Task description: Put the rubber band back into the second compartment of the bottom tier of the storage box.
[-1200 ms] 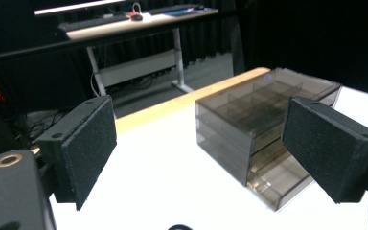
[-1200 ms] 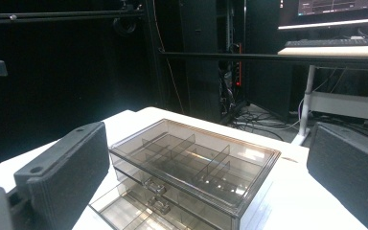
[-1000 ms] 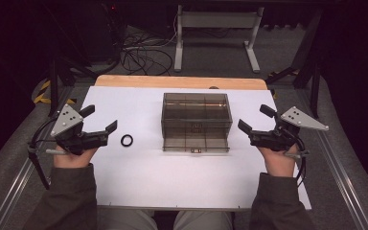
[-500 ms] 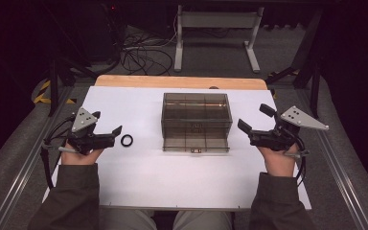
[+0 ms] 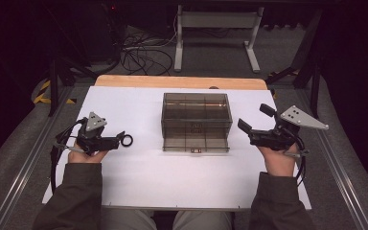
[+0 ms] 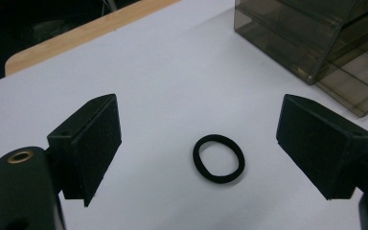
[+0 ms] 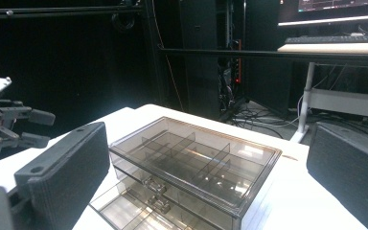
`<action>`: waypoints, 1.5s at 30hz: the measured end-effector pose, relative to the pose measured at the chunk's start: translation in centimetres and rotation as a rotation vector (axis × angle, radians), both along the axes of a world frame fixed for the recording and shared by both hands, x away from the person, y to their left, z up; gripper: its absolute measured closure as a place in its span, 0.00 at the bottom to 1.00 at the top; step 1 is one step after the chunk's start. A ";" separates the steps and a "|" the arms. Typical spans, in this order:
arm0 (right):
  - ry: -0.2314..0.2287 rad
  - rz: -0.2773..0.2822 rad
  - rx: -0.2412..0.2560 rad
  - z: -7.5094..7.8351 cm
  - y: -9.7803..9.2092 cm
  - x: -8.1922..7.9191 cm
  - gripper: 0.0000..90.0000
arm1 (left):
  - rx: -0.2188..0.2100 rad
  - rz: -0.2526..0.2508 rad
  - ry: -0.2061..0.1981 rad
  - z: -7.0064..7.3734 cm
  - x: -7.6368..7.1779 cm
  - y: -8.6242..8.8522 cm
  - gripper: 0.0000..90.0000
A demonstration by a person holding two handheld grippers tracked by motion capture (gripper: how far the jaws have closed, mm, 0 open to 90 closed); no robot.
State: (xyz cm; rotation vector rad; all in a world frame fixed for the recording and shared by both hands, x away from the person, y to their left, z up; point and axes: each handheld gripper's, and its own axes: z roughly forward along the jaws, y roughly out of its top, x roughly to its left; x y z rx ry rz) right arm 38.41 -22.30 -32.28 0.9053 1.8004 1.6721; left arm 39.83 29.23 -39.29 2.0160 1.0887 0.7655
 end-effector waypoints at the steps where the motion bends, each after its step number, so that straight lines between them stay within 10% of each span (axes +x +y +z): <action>1: 0.002 -0.002 0.000 0.0 0.0 0.0 0.02 | 0.008 -0.005 0.009 -0.2 0.1 -0.1 0.19; 45: -0.002 -0.003 0.000 0.2 0.1 -0.2 0.02 | 0.042 0.004 0.167 -5.4 3.0 -1.5 0.25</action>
